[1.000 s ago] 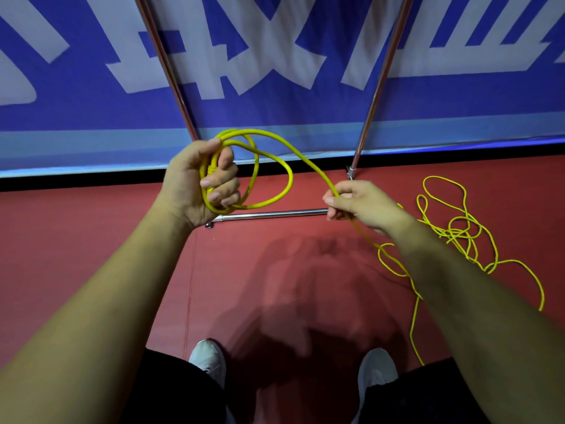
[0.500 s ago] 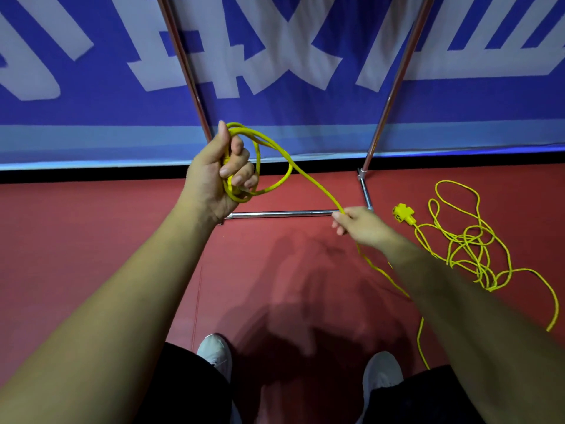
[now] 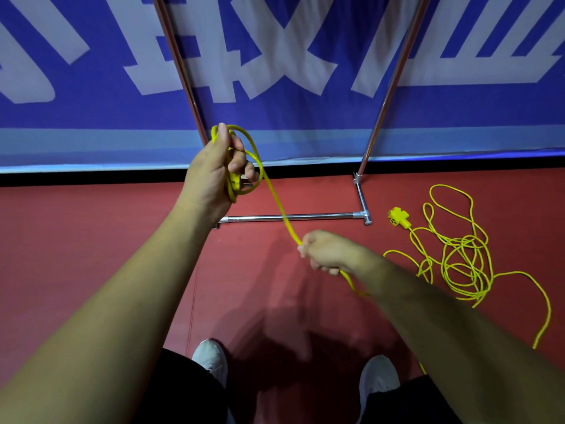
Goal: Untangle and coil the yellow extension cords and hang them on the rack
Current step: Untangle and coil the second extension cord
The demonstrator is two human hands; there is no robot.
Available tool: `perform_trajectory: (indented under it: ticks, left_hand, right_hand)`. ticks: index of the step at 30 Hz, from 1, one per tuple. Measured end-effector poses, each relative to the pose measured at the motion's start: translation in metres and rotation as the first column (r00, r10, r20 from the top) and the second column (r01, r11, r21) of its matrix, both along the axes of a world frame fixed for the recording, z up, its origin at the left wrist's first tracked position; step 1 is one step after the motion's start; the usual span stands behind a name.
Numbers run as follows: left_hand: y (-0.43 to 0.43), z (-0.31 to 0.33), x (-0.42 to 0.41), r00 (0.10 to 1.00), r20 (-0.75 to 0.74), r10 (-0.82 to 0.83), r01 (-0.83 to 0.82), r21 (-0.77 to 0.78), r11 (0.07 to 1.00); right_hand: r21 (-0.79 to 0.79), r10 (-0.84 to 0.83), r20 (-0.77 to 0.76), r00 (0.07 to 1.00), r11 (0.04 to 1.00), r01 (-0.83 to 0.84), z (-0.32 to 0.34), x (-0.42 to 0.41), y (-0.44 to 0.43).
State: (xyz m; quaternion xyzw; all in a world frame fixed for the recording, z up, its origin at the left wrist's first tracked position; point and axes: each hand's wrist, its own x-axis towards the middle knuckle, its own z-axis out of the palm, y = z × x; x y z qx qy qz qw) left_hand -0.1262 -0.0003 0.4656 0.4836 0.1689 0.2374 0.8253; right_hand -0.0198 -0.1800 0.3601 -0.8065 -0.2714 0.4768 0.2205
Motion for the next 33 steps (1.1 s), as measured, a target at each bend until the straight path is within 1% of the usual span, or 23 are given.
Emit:
perform_trajectory:
  ticks: [2, 5, 7, 9, 11, 13, 14, 17, 21, 22, 25, 27, 28, 29, 31, 33]
  left_hand:
    - [-0.001, -0.003, 0.000, 0.998, -0.058, 0.012, -0.009, 0.047, 0.999]
    - [-0.002, -0.008, -0.001, 0.987, -0.158, 0.005, 0.024, 0.179, 0.984]
    - [-0.004, -0.010, -0.003, 0.976, -0.218, -0.011, 0.070, 0.266, 0.961]
    - [-0.008, -0.011, -0.005, 0.964, -0.264, -0.042, 0.122, 0.296, 0.947]
    - [-0.014, -0.010, -0.005, 0.949, -0.303, -0.090, 0.176, 0.269, 0.947]
    - [-0.019, -0.008, -0.005, 0.927, -0.338, -0.164, 0.252, 0.235, 0.939]
    - [-0.021, -0.008, -0.004, 0.909, -0.365, -0.201, 0.303, 0.248, 0.920]
    - [-0.026, -0.009, -0.004, 0.836, -0.479, -0.267, 0.447, 0.316, 0.837]
    - [-0.034, -0.006, -0.003, 0.731, -0.608, -0.310, 0.600, 0.357, 0.716]
    - [-0.033, -0.007, -0.004, 0.714, -0.607, -0.349, 0.625, 0.330, 0.707]
    - [-0.024, -0.010, -0.008, 0.674, -0.543, -0.501, 0.695, 0.234, 0.680]
    - [-0.020, -0.011, -0.010, 0.655, -0.539, -0.530, 0.718, 0.225, 0.658]
    - [-0.021, -0.011, -0.011, 0.657, -0.529, -0.537, 0.715, 0.213, 0.666]
    - [-0.021, -0.012, -0.011, 0.673, -0.502, -0.543, 0.699, 0.192, 0.689]
    - [-0.022, -0.011, -0.011, 0.736, -0.418, -0.532, 0.634, 0.150, 0.759]
    - [-0.019, -0.010, -0.011, 0.796, -0.333, -0.506, 0.569, 0.125, 0.812]
  right_hand:
    - [0.000, 0.177, -0.022, 0.984, 0.984, -0.177, 0.019, -0.013, 0.004]
    - [0.091, 0.360, -0.046, 0.932, 0.931, -0.355, 0.054, -0.021, 0.002]
    - [0.202, 0.421, -0.074, 0.904, 0.894, -0.399, 0.075, -0.018, 0.000]
    - [0.335, 0.438, -0.051, 0.898, 0.854, -0.398, 0.091, -0.013, 0.000]
    - [0.441, 0.423, -0.040, 0.905, 0.820, -0.364, 0.100, -0.008, 0.000]
    - [0.506, 0.383, -0.039, 0.923, 0.804, -0.312, 0.104, -0.003, -0.001]
    - [0.531, 0.356, -0.017, 0.934, 0.795, -0.293, 0.106, -0.001, -0.002]
    - [0.587, 0.253, 0.111, 0.961, 0.763, -0.269, 0.110, 0.003, -0.004]
    - [0.649, 0.050, 0.124, 0.991, 0.751, -0.119, 0.111, 0.005, -0.003]
    - [0.654, -0.003, 0.150, 0.989, 0.750, -0.097, 0.110, 0.007, -0.003]
    - [0.628, -0.140, 0.272, 0.952, 0.775, -0.066, 0.111, 0.017, -0.006]
    - [0.623, -0.160, 0.294, 0.942, 0.779, -0.062, 0.109, 0.024, -0.009]
    - [0.628, -0.146, 0.293, 0.945, 0.775, -0.075, 0.108, 0.026, -0.010]
    - [0.633, -0.125, 0.291, 0.949, 0.769, -0.093, 0.106, 0.027, -0.010]
    - [0.636, -0.090, 0.281, 0.955, 0.763, -0.115, 0.101, 0.032, -0.010]
    - [0.625, -0.087, 0.258, 0.962, 0.775, -0.098, 0.097, 0.041, -0.014]
